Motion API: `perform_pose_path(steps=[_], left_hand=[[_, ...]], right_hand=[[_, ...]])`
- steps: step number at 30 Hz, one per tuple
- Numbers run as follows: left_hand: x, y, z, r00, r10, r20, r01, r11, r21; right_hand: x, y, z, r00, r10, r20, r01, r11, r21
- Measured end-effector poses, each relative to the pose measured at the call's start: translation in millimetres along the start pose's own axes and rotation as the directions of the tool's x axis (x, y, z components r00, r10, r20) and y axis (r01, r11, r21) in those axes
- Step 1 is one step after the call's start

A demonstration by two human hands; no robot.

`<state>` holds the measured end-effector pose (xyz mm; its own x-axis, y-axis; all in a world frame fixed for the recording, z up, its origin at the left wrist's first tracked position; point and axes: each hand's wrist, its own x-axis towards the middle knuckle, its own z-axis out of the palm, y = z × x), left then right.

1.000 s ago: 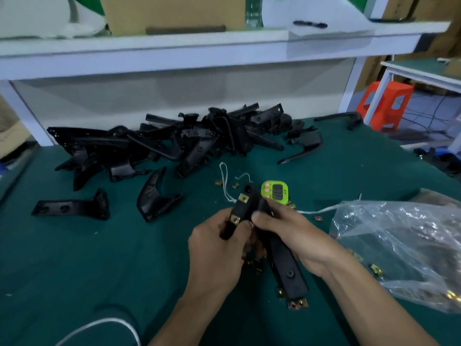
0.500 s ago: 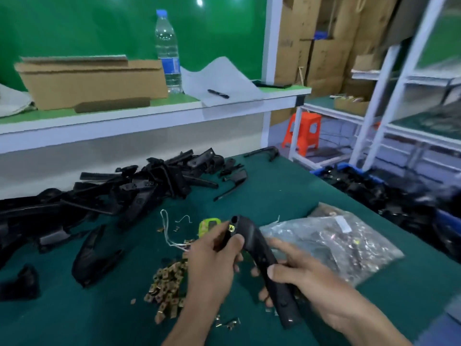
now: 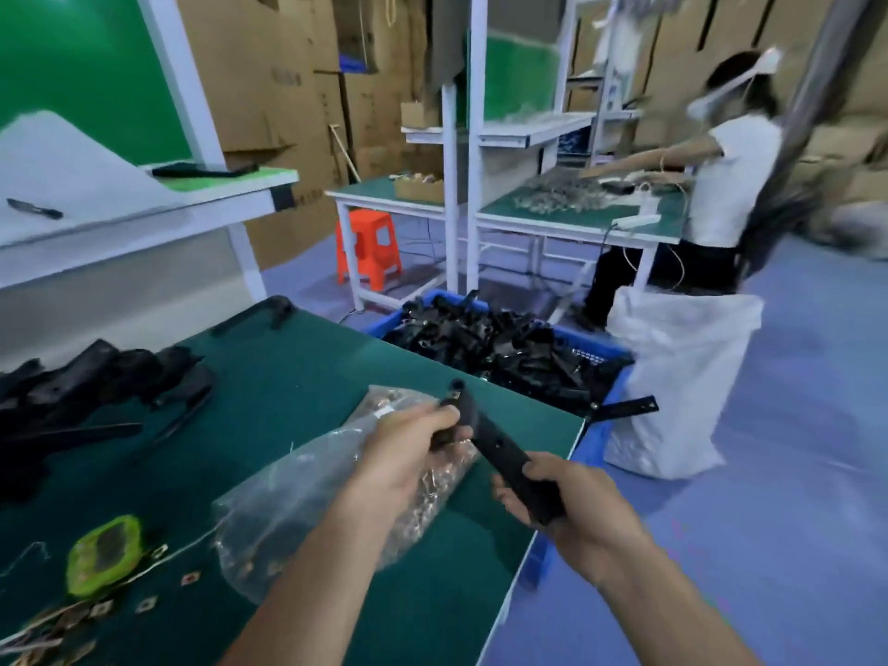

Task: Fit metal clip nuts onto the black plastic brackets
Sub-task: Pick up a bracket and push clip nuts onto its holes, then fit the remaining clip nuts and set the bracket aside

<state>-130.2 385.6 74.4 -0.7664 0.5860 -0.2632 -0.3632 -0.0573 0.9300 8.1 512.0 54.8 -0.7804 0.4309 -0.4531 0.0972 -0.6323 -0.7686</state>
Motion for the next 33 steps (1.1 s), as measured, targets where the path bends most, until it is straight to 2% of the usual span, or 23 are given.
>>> perform_pose_path(steps=[2, 4, 6, 9, 12, 14, 17, 19, 22, 25, 28, 31, 33], left_hand=[[29, 24, 10, 0.998, 0.011, 0.063, -0.006, 0.996, -0.084], [50, 44, 13, 1.000, 0.003, 0.031, -0.002, 1.000, -0.017], [50, 49, 1, 0.999, 0.049, -0.018, -0.046, 0.987, 0.154], [22, 40, -41, 0.960, 0.268, -0.081, -0.222, 0.905, 0.363], [-12, 31, -106, 0.839, 0.467, -0.281, -0.300, 0.827, 0.476], [-41, 25, -153, 0.757, 0.507, -0.412, -0.243, 0.804, 0.543], [-82, 10, -210, 0.716, 0.477, -0.511, -0.074, 0.778, 0.623], [-116, -3, -243, 0.699, 0.438, -0.565, 0.022, 0.777, 0.629], [-165, -22, -273, 0.631, 0.405, -0.662, 0.176, 0.756, 0.630], [-203, -37, -292, 0.569, 0.398, -0.720, 0.269, 0.737, 0.620], [-234, -52, -309, 0.519, 0.434, -0.736, 0.367, 0.665, 0.650], [-257, -62, -326, 0.452, 0.392, -0.801, 0.441, 0.683, 0.583], [-266, -66, -331, 0.452, 0.388, -0.803, 0.443, 0.684, 0.580]], right_hand=[[41, -39, 16, 0.998, -0.020, -0.052, 0.029, 0.982, 0.186], [79, -80, 36, 0.990, -0.031, -0.135, 0.067, 0.959, 0.274], [108, -93, 49, 0.975, -0.043, -0.220, 0.072, 0.989, 0.130], [120, -65, 67, 0.964, -0.152, -0.216, 0.102, 0.968, -0.228], [114, -24, 93, 0.940, -0.320, -0.117, 0.218, 0.829, -0.516], [100, -1, 118, 0.913, -0.408, -0.008, 0.308, 0.703, -0.641], [77, 22, 151, 0.866, -0.466, 0.183, 0.427, 0.496, -0.756], [65, 41, 176, 0.852, -0.412, 0.324, 0.491, 0.412, -0.768], [53, 70, 217, 0.840, -0.281, 0.465, 0.536, 0.295, -0.791], [45, 100, 261, 0.831, -0.155, 0.535, 0.556, 0.189, -0.809], [39, 131, 300, 0.811, -0.034, 0.584, 0.582, 0.149, -0.800], [38, 157, 335, 0.775, 0.054, 0.630, 0.622, 0.109, -0.775], [42, 172, 359, 0.753, 0.100, 0.650, 0.647, 0.065, -0.759]])
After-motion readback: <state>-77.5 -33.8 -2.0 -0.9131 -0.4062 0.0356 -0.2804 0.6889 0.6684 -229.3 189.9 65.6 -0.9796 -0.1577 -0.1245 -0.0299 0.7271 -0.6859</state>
